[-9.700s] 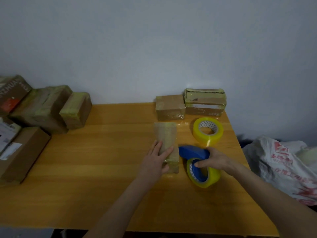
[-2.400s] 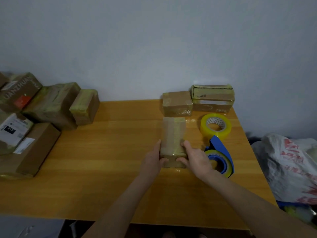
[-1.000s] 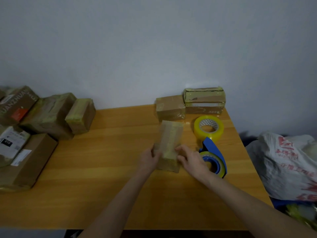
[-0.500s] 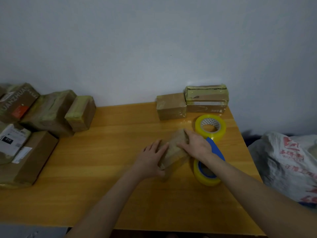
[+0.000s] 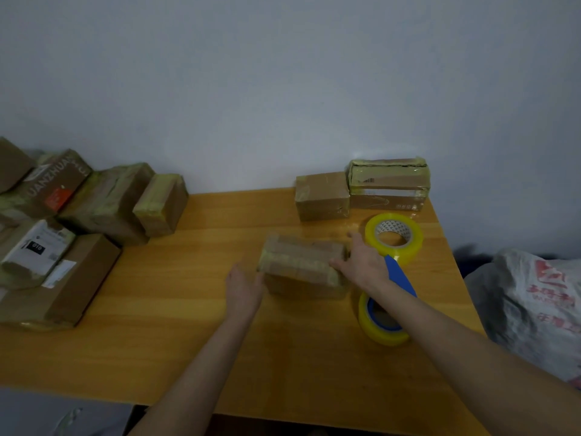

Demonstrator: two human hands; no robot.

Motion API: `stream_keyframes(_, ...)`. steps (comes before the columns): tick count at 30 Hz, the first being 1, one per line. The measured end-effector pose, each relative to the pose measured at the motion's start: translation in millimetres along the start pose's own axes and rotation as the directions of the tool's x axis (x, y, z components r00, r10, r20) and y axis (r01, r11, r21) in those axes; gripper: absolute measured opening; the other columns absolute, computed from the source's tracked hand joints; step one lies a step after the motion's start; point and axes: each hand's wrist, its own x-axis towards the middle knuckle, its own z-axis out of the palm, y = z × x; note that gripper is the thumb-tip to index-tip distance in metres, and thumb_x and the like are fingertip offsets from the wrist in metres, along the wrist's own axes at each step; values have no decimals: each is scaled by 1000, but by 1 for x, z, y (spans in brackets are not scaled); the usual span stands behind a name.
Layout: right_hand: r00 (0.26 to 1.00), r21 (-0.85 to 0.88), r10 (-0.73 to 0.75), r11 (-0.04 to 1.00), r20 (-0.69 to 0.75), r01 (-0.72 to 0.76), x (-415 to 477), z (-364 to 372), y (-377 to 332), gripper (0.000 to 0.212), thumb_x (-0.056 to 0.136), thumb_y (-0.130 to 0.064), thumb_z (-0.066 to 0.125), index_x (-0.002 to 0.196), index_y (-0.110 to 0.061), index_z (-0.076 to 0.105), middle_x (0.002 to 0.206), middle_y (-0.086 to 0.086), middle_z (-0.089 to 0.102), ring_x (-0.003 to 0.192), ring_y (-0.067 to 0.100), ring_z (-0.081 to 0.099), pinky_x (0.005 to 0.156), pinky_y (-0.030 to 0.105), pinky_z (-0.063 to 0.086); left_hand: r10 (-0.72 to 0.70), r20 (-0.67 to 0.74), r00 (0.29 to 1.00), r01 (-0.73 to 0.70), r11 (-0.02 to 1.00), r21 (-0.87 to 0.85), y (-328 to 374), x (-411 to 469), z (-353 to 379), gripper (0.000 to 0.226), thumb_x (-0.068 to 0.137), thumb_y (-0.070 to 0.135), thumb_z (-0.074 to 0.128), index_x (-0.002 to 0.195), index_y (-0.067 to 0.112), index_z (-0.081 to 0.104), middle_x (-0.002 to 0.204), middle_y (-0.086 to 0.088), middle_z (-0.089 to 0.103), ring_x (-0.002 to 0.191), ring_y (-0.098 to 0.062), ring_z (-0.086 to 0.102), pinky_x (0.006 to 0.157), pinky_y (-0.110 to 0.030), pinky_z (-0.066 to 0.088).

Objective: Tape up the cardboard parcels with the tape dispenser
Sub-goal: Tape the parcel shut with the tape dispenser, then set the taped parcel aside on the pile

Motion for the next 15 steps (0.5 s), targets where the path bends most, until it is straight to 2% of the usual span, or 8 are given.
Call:
stream_keyframes(1, 999, 19, 7, 1000, 41, -8, 3, -1, -1, 79, 85, -47, 68, 147, -26, 25, 136, 15, 50, 114, 34, 57, 89, 45, 53, -97, 16, 995, 98, 990, -102, 3, -1, 3, 70, 95, 31, 57, 148, 1, 22, 148, -17, 34, 131, -33, 41, 106, -46, 38)
stream_keyframes(2, 995, 34, 3, 999, 98, -6, 5, -1, -1, 81, 84, -48, 68, 149, -27, 26, 138, 14, 48, 114, 33, 57, 90, 43, 53, -166, 70, 984, 178, 958, -225, 7, -6, 7, 65, 94, 30, 57, 145, 0, 28, 142, -17, 41, 125, -34, 46, 103, -48, 42)
stream_keyframes(4, 971, 92, -34, 996, 237, 12, 6, 5, -5, 66, 83, -50, 68, 137, -20, 44, 119, 6, 58, 98, 24, 64, 82, 40, 58, -231, 269, 935, 335, 824, -456, 16, -22, 18, 54, 93, 26, 60, 138, 4, 39, 127, -12, 50, 114, -31, 52, 96, -48, 49)
stream_keyframes(5, 959, 116, -47, 993, 279, 15, 5, 10, -8, 59, 82, -52, 69, 126, -17, 50, 108, 1, 59, 91, 20, 63, 79, 39, 59, -232, 349, 908, 392, 766, -510, 20, -27, 24, 51, 92, 24, 62, 135, 6, 41, 124, -10, 52, 112, -30, 54, 93, -48, 51)
stream_keyframes(7, 951, 118, -79, 992, 299, 46, 1, 23, -16, 53, 77, -59, 69, 108, -20, 50, 96, -5, 56, 84, 15, 58, 76, 35, 56, -241, 401, 884, 445, 696, -563, 26, -31, 28, 48, 90, 20, 63, 131, 8, 42, 117, -10, 55, 105, -29, 57, 86, -47, 54)
stream_keyframes(10, 948, 186, -123, 980, 295, 69, -5, 40, -33, 53, 73, -60, 72, 103, -25, 47, 101, -6, 57, 84, 13, 54, 72, 29, 49, -222, 365, 904, 407, 708, -577, 28, -25, 15, 48, 89, 18, 63, 132, 14, 42, 116, -9, 56, 99, -26, 58, 77, -41, 54)
stream_keyframes(13, 959, 371, -154, 927, 238, 57, -6, 50, -62, 67, 73, -52, 77, 126, -20, 51, 121, 1, 60, 97, 16, 57, 75, 28, 48, -117, 290, 950, 267, 785, -558, 26, -7, -11, 54, 87, 18, 65, 135, 20, 41, 122, -5, 56, 97, -20, 57, 70, -32, 50)
stream_keyframes(15, 971, 442, -187, 891, 151, 102, -6, 52, -91, 74, 75, -51, 75, 135, -18, 49, 125, 3, 60, 97, 16, 58, 70, 24, 48, -39, 212, 976, 156, 807, -569, 28, 10, -33, 57, 86, 19, 67, 137, 22, 41, 125, -3, 55, 104, -21, 56, 73, -30, 50)
